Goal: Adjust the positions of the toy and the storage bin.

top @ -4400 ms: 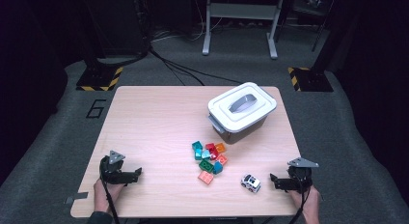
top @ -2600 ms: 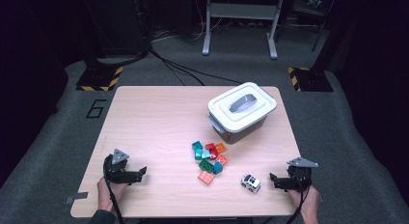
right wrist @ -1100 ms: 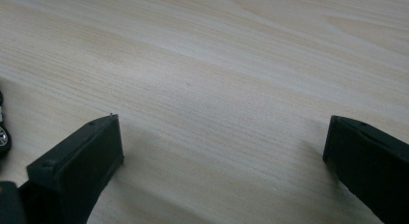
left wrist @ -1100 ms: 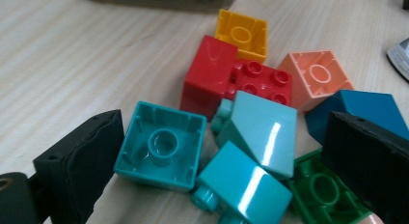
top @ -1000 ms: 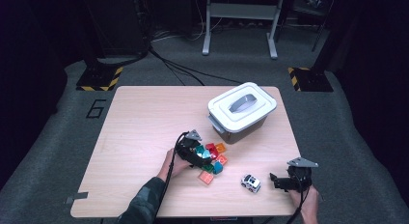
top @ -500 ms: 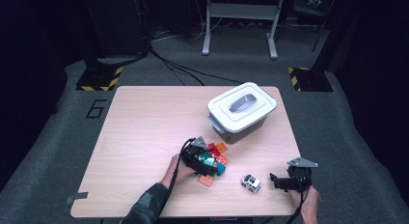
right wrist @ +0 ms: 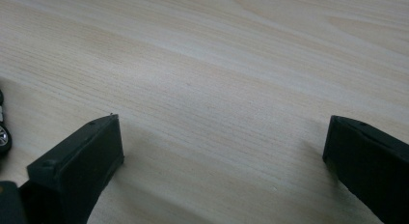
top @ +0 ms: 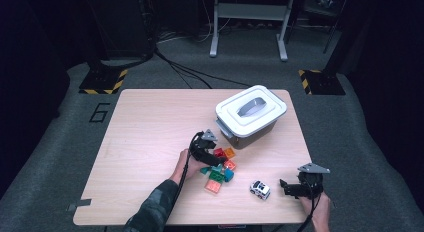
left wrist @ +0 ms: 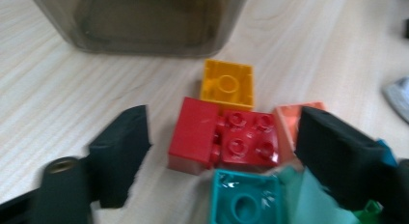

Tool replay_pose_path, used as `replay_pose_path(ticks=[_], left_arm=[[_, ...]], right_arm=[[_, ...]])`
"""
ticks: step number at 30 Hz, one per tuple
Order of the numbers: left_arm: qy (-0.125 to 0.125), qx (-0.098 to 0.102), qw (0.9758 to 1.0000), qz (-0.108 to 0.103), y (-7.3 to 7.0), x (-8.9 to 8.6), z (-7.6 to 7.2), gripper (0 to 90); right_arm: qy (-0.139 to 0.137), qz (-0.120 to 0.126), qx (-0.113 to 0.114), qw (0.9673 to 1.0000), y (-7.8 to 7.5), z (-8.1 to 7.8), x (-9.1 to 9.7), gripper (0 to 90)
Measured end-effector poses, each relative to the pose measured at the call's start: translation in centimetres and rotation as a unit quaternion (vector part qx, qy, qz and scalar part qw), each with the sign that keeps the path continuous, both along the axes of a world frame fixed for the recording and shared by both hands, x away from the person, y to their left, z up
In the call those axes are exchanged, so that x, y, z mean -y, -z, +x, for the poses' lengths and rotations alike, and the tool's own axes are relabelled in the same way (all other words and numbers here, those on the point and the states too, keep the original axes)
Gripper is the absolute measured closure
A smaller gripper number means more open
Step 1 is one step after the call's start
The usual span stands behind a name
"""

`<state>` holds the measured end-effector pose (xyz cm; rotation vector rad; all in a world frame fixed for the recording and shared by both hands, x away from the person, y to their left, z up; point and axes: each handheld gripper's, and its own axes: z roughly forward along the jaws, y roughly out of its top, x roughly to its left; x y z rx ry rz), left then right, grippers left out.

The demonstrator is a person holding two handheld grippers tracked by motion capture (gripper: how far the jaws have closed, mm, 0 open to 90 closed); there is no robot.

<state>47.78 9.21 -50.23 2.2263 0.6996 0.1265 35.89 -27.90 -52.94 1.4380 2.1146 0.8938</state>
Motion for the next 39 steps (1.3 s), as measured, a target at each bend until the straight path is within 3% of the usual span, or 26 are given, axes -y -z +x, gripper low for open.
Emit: replay_pose_path(ticks=[3, 7, 18, 23, 39], left_arm=[[0.012, -0.024, 0.9996, 0.007, 0.4, 0.6, 0.1, 34.7], [0.023, -0.032, 0.9992, 0.009, 0.6, 1.1, -0.4, 36.6], [0.048, -0.024, 0.9984, 0.020, 0.5, 1.9, -2.3, 36.8], [0.055, -0.022, 0.9981, 0.015, 0.6, 2.3, -3.6, 36.7], [0.082, -0.017, 0.9963, 0.018, 0.5, 3.6, -5.5, 36.1]], right_arm=[[0.000, 0.000, 0.000, 1.0000, 0.0, 0.0, 0.0, 0.0], [0.000, 0.000, 0.000, 1.0000, 0.0, 0.0, 0.0, 0.0], [0.000, 0.000, 0.000, 1.0000, 0.0, 0.0, 0.0, 0.0], [0.000, 0.000, 0.000, 1.0000, 0.0, 0.0, 0.0, 0.0], [0.000, 0.000, 0.000, 1.0000, 0.0, 0.0, 0.0, 0.0]])
